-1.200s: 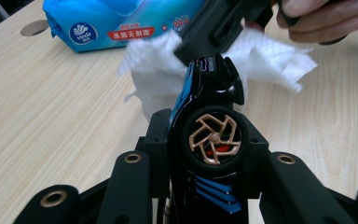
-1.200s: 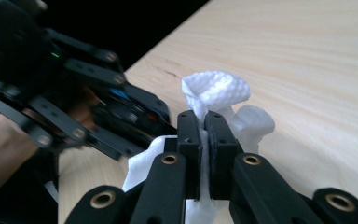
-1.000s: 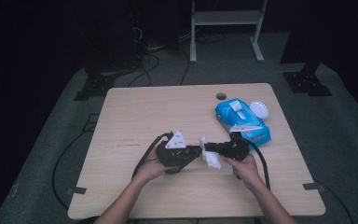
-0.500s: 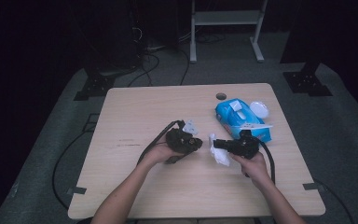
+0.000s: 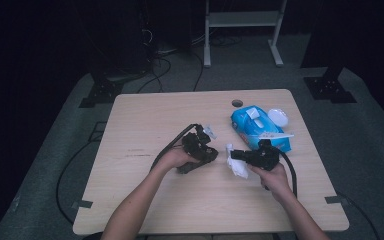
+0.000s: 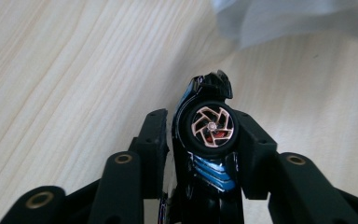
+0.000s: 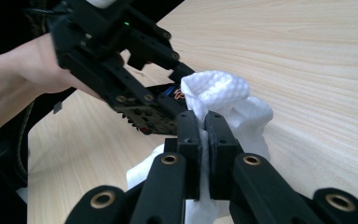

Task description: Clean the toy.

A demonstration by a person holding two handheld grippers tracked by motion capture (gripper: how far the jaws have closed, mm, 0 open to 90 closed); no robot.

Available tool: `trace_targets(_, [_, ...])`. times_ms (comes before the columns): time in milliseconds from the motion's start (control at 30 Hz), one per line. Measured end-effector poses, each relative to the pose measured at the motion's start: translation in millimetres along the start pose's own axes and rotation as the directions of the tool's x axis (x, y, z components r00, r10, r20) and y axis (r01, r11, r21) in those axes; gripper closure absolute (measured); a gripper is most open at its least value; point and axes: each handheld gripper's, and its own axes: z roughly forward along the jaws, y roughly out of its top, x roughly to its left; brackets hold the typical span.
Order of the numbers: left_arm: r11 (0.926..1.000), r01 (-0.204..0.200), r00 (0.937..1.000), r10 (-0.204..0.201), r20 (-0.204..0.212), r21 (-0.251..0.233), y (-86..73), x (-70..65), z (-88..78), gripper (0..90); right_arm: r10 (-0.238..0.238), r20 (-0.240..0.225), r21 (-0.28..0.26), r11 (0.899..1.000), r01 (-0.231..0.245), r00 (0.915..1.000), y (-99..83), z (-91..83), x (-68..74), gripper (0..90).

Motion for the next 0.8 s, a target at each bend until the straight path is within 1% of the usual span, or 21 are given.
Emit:
trace_targets(33, [0.9999, -0.001, 1.0000, 0.001, 0.000, -0.013, -1.5, 0.3, -2.8, 57.2, 0.002, 0.000, 0.002, 1.000, -0.002, 1.0000, 0.0, 1.6, -0.4, 85.3])
trace_targets(100, [0.9989, 0.008, 0.9998, -0.007, 0.018, -0.046, -4.8, 1.2, -8.3, 55.0, 0.000, 0.003, 0.012, 1.000, 0.000, 1.0000, -0.1, 5.2, -1.2, 85.3])
trace_targets(167, [0.9969, 0.023, 0.9996, -0.022, 0.018, -0.075, -9.1, 1.9, -14.5, 53.8, -0.004, 0.004, 0.018, 1.000, 0.004, 1.0000, 0.1, 8.8, -1.0, 85.3])
trace_targets(200, [0.9948, 0.033, 0.9990, -0.030, 0.031, -0.096, -12.3, 3.2, -18.3, 52.9, -0.009, 0.007, 0.019, 1.000, 0.009, 0.9999, 0.4, 10.9, -0.8, 85.3])
trace_targets(233, [0.9938, 0.038, 0.9987, -0.035, 0.037, -0.105, -14.2, 4.1, -20.7, 51.9, -0.009, 0.007, 0.029, 1.000, 0.009, 0.9999, 1.8, 13.6, 0.2, 85.3])
trace_targets(300, [0.9904, 0.056, 0.9977, -0.051, 0.044, -0.126, -20.1, 6.6, -26.9, 49.9, -0.022, 0.007, 0.029, 0.999, 0.021, 0.9997, 5.4, 17.5, 2.8, 85.2])
trace_targets(333, [0.9880, 0.066, 0.9966, -0.058, 0.058, -0.139, -23.4, 8.1, -29.8, 49.1, -0.024, 0.005, 0.032, 0.999, 0.024, 0.9997, 7.3, 19.0, 4.2, 85.2])
trace_targets(400, [0.9837, 0.082, 0.9953, -0.073, 0.064, -0.160, -31.0, 11.2, -36.5, 47.2, -0.039, -0.005, 0.026, 0.999, 0.039, 0.9992, 13.2, 24.9, 8.7, 85.2])
trace_targets(467, [0.9771, 0.104, 0.9920, -0.089, 0.089, -0.186, -38.9, 15.6, -43.0, 45.6, -0.045, -0.011, 0.033, 0.998, 0.045, 0.9989, 18.8, 31.1, 12.6, 85.2])
trace_targets(500, [0.9732, 0.116, 0.9909, -0.100, 0.090, -0.198, -42.1, 16.6, -44.8, 44.7, -0.055, -0.013, 0.033, 0.998, 0.055, 0.9984, 21.2, 34.3, 14.1, 85.1])
trace_targets(533, [0.9710, 0.126, 0.9898, -0.110, 0.091, -0.203, -46.4, 19.0, -47.4, 43.9, -0.057, -0.014, 0.034, 0.998, 0.058, 0.9983, 22.8, 36.7, 15.8, 85.1])
trace_targets(567, [0.9671, 0.147, 0.9862, -0.128, 0.105, -0.208, -52.3, 22.6, -49.5, 42.8, -0.062, -0.018, 0.038, 0.997, 0.063, 0.9979, 24.8, 40.4, 17.6, 85.1])
trace_targets(600, [0.9608, 0.172, 0.9823, -0.150, 0.113, -0.218, -56.9, 24.8, -49.6, 41.5, -0.063, -0.023, 0.042, 0.997, 0.064, 0.9977, 26.9, 45.2, 20.0, 84.6])
trace_targets(633, [0.9613, 0.179, 0.9811, -0.159, 0.111, -0.209, -61.3, 27.5, -50.1, 40.4, -0.065, -0.027, 0.045, 0.997, 0.066, 0.9975, 28.4, 49.1, 21.6, 84.6])
trace_targets(667, [0.9594, 0.192, 0.9785, -0.170, 0.116, -0.207, -65.4, 29.9, -49.9, 39.5, -0.069, -0.032, 0.045, 0.997, 0.070, 0.9971, 29.6, 53.2, 23.2, 84.6])
trace_targets(700, [0.9559, 0.207, 0.9744, -0.183, 0.131, -0.208, -69.0, 32.1, -49.5, 38.4, -0.070, -0.033, 0.049, 0.996, 0.072, 0.9970, 30.7, 57.1, 24.8, 84.6])
trace_targets(733, [0.9535, 0.217, 0.9720, -0.191, 0.137, -0.210, -72.5, 34.2, -49.5, 37.9, -0.073, -0.033, 0.057, 0.996, 0.075, 0.9968, 31.9, 61.3, 26.2, 84.6])
trace_targets(800, [0.9443, 0.242, 0.9656, -0.212, 0.150, -0.223, -77.3, 36.5, -48.3, 37.8, -0.074, -0.035, 0.060, 0.995, 0.076, 0.9966, 33.7, 68.1, 28.1, 84.7])
